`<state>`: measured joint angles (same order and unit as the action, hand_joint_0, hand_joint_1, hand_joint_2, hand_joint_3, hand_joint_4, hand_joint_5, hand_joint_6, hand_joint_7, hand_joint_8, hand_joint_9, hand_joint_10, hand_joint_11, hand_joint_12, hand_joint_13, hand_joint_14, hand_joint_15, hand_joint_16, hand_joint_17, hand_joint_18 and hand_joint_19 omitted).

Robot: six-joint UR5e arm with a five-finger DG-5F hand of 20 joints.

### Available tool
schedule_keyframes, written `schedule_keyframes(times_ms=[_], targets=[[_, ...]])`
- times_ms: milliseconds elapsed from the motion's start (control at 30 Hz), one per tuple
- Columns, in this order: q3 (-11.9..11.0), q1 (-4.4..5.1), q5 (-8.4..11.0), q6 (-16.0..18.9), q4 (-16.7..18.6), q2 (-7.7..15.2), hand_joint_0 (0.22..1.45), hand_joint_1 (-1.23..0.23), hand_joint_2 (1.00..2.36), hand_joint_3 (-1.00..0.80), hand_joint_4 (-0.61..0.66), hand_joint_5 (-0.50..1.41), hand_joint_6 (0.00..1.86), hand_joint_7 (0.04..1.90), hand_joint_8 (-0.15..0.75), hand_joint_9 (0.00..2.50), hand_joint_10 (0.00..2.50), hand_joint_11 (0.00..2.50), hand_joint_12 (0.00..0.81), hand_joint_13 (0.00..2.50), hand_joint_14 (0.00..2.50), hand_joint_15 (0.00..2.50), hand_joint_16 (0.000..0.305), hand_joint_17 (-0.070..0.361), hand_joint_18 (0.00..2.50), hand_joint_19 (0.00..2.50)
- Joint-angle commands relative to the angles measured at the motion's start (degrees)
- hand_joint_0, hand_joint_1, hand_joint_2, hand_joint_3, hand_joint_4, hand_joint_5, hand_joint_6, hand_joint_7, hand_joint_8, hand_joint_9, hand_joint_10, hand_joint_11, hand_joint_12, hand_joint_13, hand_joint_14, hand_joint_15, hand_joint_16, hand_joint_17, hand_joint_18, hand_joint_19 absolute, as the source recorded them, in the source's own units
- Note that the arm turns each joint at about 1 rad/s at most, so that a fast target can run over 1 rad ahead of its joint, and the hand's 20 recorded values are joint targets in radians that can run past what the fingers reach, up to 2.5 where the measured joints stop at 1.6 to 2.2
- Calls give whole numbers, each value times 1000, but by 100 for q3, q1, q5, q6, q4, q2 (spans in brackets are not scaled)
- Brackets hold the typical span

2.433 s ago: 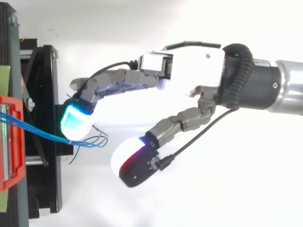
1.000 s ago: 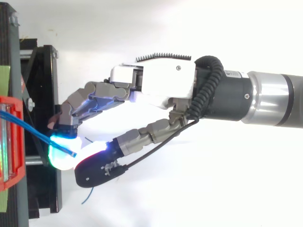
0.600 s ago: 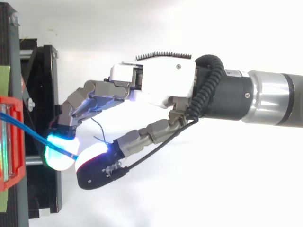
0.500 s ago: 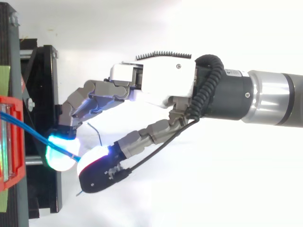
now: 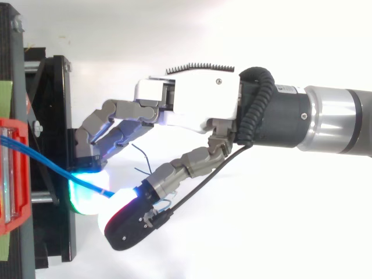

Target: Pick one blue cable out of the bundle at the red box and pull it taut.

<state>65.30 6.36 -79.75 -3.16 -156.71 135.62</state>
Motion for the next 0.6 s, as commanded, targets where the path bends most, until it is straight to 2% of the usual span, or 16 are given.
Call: schedule_keyframes(times_ms=[0, 100, 233, 367, 567], targets=[[0, 5, -14, 0, 0, 9, 505, -772, 1000, -500, 126, -103, 916, 933, 406, 873, 7, 423, 403, 690, 12, 378, 52, 118, 602, 404], [0, 5, -14, 0, 0, 0, 499, -739, 1000, -500, 127, -91, 912, 965, 412, 921, 10, 436, 406, 752, 14, 415, 53, 119, 647, 433], [0, 5, -14, 0, 0, 0, 562, -637, 1000, -500, 116, -92, 908, 995, 398, 932, 8, 448, 390, 759, 14, 432, 49, 110, 635, 456], [0, 5, -14, 0, 0, 0, 537, -548, 1002, -468, 110, -105, 897, 969, 401, 907, 8, 439, 400, 719, 13, 433, 52, 118, 599, 476], [0, -4, -14, 0, 0, 9, 529, -563, 1005, -427, 100, -113, 881, 952, 400, 883, 8, 429, 409, 700, 13, 430, 54, 121, 573, 488]])
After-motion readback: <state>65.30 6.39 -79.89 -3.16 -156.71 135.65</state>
